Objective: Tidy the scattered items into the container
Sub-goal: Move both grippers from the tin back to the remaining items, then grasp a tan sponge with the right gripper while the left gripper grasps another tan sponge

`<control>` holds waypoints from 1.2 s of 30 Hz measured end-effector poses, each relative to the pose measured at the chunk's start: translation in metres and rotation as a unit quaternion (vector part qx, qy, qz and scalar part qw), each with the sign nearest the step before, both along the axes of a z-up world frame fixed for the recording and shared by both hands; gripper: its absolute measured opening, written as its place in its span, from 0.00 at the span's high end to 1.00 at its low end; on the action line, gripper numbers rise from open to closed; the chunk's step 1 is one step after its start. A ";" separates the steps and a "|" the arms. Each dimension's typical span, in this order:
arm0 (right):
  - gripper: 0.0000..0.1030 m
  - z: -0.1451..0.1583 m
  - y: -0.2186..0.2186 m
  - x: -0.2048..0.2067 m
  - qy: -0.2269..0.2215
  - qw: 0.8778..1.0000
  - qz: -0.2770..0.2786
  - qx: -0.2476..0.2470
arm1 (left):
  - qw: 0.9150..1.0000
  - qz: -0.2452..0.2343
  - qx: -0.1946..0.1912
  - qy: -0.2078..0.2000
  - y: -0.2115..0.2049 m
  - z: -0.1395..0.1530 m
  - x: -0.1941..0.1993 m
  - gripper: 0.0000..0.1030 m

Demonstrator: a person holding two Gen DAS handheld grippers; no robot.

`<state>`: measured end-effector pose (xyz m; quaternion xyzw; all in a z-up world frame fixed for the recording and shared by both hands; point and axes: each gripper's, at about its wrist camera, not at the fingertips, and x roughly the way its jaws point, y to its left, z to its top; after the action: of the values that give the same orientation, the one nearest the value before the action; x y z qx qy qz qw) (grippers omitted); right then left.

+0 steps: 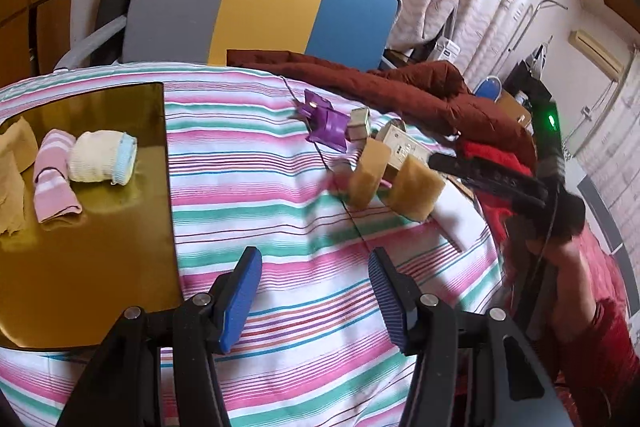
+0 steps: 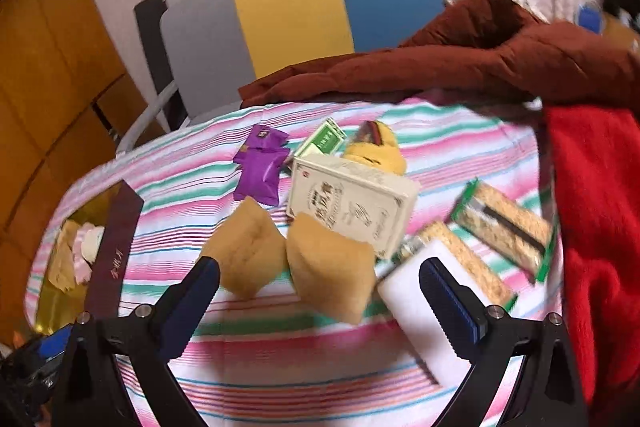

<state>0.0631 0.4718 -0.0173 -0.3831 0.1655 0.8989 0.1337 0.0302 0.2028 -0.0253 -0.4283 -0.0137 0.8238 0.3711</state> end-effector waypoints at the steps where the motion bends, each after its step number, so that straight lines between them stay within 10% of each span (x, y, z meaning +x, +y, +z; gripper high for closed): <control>1: 0.03 -0.001 -0.002 -0.005 -0.004 1.000 0.005 0.009 | 1.000 -0.002 -0.002 -0.001 0.002 -0.001 0.001 0.45; 10: 0.08 -0.028 0.000 -0.028 -0.048 0.999 0.014 -0.001 | 1.000 -0.016 -0.011 -0.009 0.016 -0.007 0.004 0.45; 20: 0.45 -0.041 0.013 -0.031 -0.073 0.997 0.005 -0.032 | 0.999 -0.033 -0.028 -0.005 0.033 -0.015 0.001 0.45; 36: 0.47 -0.023 0.023 -0.017 -0.036 0.999 -0.023 -0.022 | 0.997 -0.039 -0.057 -0.032 0.089 -0.032 -0.035 0.41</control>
<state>0.0466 0.4944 -0.0399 -0.4143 0.1892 0.8773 0.1514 -0.0047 0.2920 -0.0572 -0.4751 0.0386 0.7939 0.3775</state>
